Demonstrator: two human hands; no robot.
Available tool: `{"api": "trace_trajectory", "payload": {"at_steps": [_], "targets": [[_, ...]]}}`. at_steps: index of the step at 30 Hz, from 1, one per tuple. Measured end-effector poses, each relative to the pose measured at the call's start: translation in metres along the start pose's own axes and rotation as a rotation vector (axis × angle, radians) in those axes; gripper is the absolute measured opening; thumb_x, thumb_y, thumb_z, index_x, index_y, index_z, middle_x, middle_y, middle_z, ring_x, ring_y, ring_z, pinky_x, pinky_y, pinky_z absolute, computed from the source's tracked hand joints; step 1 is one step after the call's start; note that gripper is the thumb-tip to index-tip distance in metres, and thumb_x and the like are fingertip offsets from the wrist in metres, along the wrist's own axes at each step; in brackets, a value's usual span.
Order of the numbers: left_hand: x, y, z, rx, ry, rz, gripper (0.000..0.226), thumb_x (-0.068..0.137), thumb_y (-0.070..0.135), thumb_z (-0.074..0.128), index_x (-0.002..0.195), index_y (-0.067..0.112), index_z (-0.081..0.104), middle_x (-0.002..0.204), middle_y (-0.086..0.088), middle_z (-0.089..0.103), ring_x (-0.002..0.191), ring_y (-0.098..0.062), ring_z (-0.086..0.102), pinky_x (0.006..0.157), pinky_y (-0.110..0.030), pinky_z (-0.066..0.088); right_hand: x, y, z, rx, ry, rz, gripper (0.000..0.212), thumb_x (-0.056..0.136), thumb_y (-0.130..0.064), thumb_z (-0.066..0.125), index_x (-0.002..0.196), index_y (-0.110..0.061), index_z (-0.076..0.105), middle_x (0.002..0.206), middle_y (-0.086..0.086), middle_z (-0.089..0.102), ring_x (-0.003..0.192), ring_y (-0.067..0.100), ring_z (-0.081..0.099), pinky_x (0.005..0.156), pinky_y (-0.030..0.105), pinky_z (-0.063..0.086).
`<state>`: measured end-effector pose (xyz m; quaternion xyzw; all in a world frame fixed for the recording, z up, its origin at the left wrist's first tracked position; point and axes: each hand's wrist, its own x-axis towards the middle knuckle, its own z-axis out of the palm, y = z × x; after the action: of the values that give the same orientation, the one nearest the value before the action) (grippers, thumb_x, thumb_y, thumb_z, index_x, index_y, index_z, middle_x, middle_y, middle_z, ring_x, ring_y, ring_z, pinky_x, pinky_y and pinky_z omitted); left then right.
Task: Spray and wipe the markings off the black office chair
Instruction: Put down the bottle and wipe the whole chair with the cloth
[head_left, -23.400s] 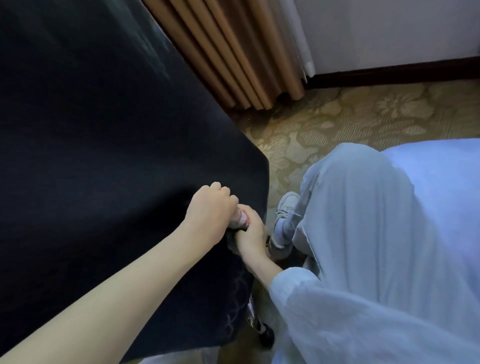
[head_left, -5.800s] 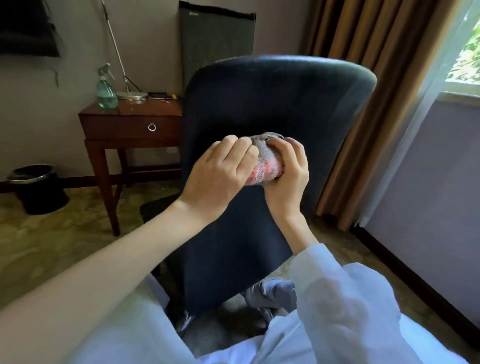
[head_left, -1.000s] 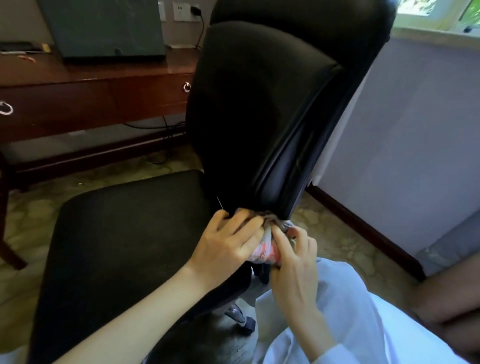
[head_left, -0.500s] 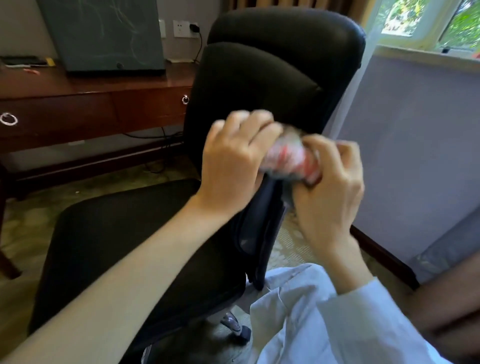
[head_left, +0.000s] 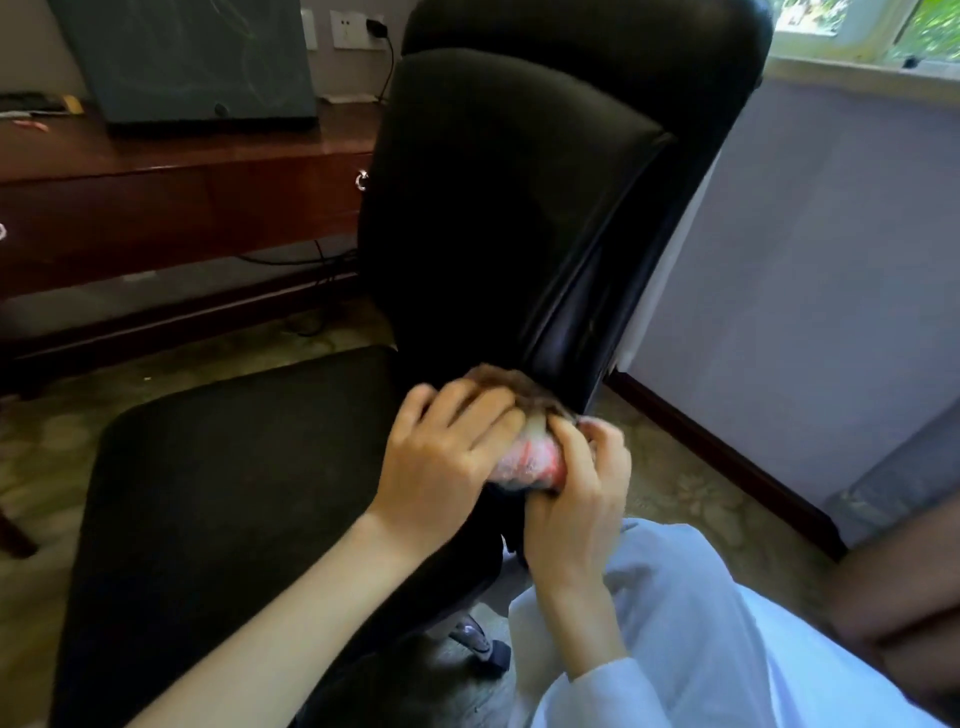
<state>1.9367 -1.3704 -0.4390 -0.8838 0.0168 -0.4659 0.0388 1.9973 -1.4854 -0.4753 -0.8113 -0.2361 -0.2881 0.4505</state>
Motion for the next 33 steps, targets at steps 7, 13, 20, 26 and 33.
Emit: {"api": "trace_trajectory", "payload": {"at_steps": [7, 13, 20, 26, 33], "targets": [[-0.064, 0.012, 0.039, 0.044, -0.129, 0.024, 0.017, 0.080, 0.012, 0.060, 0.091, 0.015, 0.074, 0.096, -0.001, 0.068, 0.085, -0.021, 0.056, 0.075, -0.037, 0.041, -0.061, 0.034, 0.027, 0.087, -0.136, 0.287, 0.061, 0.057, 0.000, 0.049, 0.113, -0.017, 0.067, 0.116, -0.004, 0.049, 0.108, 0.019, 0.049, 0.092, 0.046, 0.047], [0.023, 0.008, 0.001, -0.014, 0.076, -0.065, 0.027, 0.080, 0.014, 0.062, 0.106, 0.013, 0.070, 0.105, -0.006, 0.066, 0.086, -0.030, 0.054, 0.075, -0.040, 0.038, 0.038, -0.016, -0.019, 0.118, 0.155, 0.014, 0.058, 0.055, 0.003, 0.052, 0.107, -0.012, 0.071, 0.104, 0.003, 0.049, 0.095, 0.022, 0.052, 0.082, 0.027, 0.042], [0.148, -0.014, -0.051, -0.064, 0.189, -0.188, 0.033, 0.076, 0.011, 0.063, 0.108, 0.017, 0.068, 0.111, -0.001, 0.063, 0.097, -0.027, 0.057, 0.079, -0.037, 0.039, 0.152, -0.080, -0.065, 0.002, 0.259, -0.177, 0.038, 0.070, -0.004, 0.062, 0.105, -0.014, 0.070, 0.100, 0.010, 0.059, 0.087, 0.016, 0.053, 0.068, 0.008, 0.033], [0.084, -0.013, -0.028, -0.074, 0.052, -0.184, 0.037, 0.075, 0.012, 0.063, 0.112, 0.011, 0.067, 0.113, -0.005, 0.063, 0.095, -0.030, 0.057, 0.079, -0.039, 0.041, 0.099, -0.051, -0.038, -0.069, 0.130, -0.103, 0.053, 0.060, 0.005, 0.064, 0.109, -0.013, 0.069, 0.101, 0.008, 0.047, 0.086, 0.028, 0.052, 0.069, 0.025, 0.036], [-0.029, 0.009, 0.011, -0.024, -0.226, -0.118, 0.026, 0.074, 0.015, 0.054, 0.095, 0.017, 0.070, 0.097, -0.001, 0.066, 0.078, -0.026, 0.054, 0.072, -0.038, 0.038, -0.014, 0.021, 0.014, 0.098, -0.147, 0.194, 0.060, 0.052, -0.001, 0.048, 0.107, -0.015, 0.069, 0.100, -0.004, 0.041, 0.091, 0.019, 0.051, 0.081, 0.005, 0.034]]}}
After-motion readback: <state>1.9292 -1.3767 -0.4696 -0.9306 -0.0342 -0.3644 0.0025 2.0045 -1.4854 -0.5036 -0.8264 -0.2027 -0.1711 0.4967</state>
